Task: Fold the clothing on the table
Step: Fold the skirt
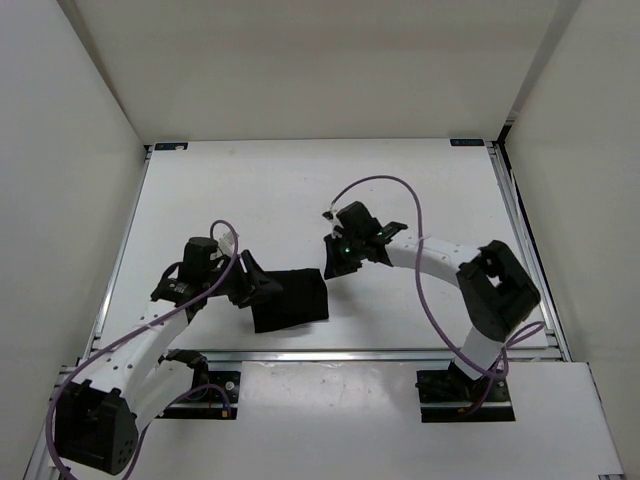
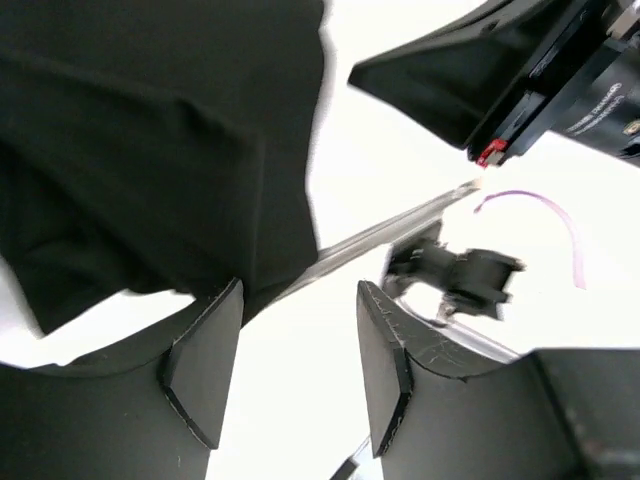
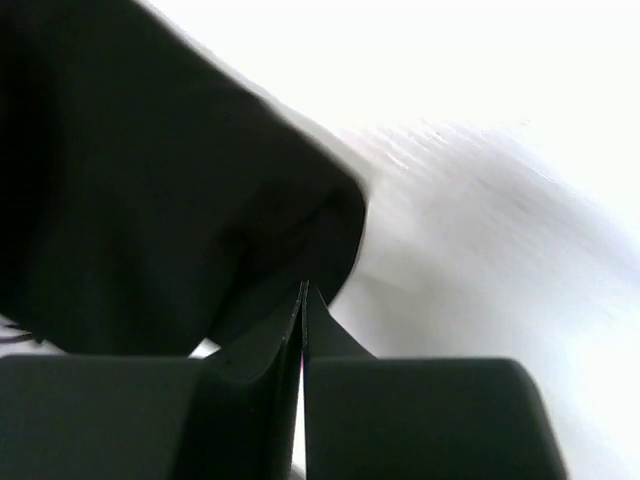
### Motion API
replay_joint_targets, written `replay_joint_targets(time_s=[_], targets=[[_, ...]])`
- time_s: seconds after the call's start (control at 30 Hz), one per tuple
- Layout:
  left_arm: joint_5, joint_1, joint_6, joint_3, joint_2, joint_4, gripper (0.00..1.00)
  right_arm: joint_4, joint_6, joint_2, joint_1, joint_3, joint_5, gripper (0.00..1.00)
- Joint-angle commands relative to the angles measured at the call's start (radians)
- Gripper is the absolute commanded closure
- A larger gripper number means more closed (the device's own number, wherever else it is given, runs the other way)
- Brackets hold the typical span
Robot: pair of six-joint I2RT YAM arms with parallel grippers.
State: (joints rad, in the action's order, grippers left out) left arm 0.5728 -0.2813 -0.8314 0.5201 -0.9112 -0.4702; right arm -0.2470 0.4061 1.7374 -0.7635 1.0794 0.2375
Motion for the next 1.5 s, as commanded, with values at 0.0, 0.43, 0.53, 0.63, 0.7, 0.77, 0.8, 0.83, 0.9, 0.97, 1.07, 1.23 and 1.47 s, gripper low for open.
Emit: replay_joint_targets(time_s=[0.0, 0.43, 0.53, 0.63, 0.7, 0.77, 0.8, 0.83, 0.9, 0.97, 1.07, 1.23, 1.47], targets=[[0.047, 0.022, -0.037, 0.049, 0.020, 0.078, 0.41, -0.093, -0.020, -0.119, 0.030, 0.059, 0.069, 0.96], [-0.067, 0.059, 0.038, 0.144, -0.109, 0.028, 0.46, -0.146, 0.037, -0.023, 0.121, 0.103, 0.408, 0.47], [-0.060, 0.073, 0.041, 0.170, -0.135, 0.033, 0.46, -0.141, 0.048, 0.002, 0.122, 0.117, 0.471, 0.46], [-0.054, 0.083, 0.049, 0.189, -0.164, 0.033, 0.47, -0.152, 0.051, 0.043, 0.107, 0.143, 0.522, 0.46], [-0.062, 0.083, 0.048, 0.195, -0.175, 0.033, 0.47, -0.153, 0.057, 0.060, 0.093, 0.143, 0.546, 0.42], [-0.062, 0.094, 0.051, 0.192, -0.182, 0.031, 0.47, -0.144, 0.057, 0.083, 0.072, 0.146, 0.563, 0.42], [-0.060, 0.096, 0.054, 0.198, -0.184, 0.028, 0.47, -0.150, 0.053, 0.100, 0.069, 0.157, 0.580, 0.42], [-0.057, 0.099, 0.051, 0.196, -0.186, 0.022, 0.47, -0.167, 0.047, 0.112, 0.058, 0.174, 0.580, 0.42], [-0.060, 0.109, 0.049, 0.195, -0.187, 0.031, 0.47, -0.193, 0.036, 0.152, 0.044, 0.192, 0.588, 0.41], [-0.059, 0.108, 0.058, 0.193, -0.193, 0.030, 0.48, -0.201, 0.027, 0.186, 0.026, 0.212, 0.617, 0.43], [-0.062, 0.119, 0.055, 0.192, -0.198, 0.027, 0.48, -0.225, 0.002, 0.229, 0.004, 0.237, 0.618, 0.51], [-0.065, 0.126, 0.063, 0.193, -0.199, 0.015, 0.48, -0.233, -0.006, 0.244, -0.017, 0.243, 0.605, 0.74], [-0.054, 0.137, 0.058, 0.176, -0.190, 0.022, 0.49, -0.258, -0.018, 0.188, -0.013, 0.232, 0.528, 1.00]])
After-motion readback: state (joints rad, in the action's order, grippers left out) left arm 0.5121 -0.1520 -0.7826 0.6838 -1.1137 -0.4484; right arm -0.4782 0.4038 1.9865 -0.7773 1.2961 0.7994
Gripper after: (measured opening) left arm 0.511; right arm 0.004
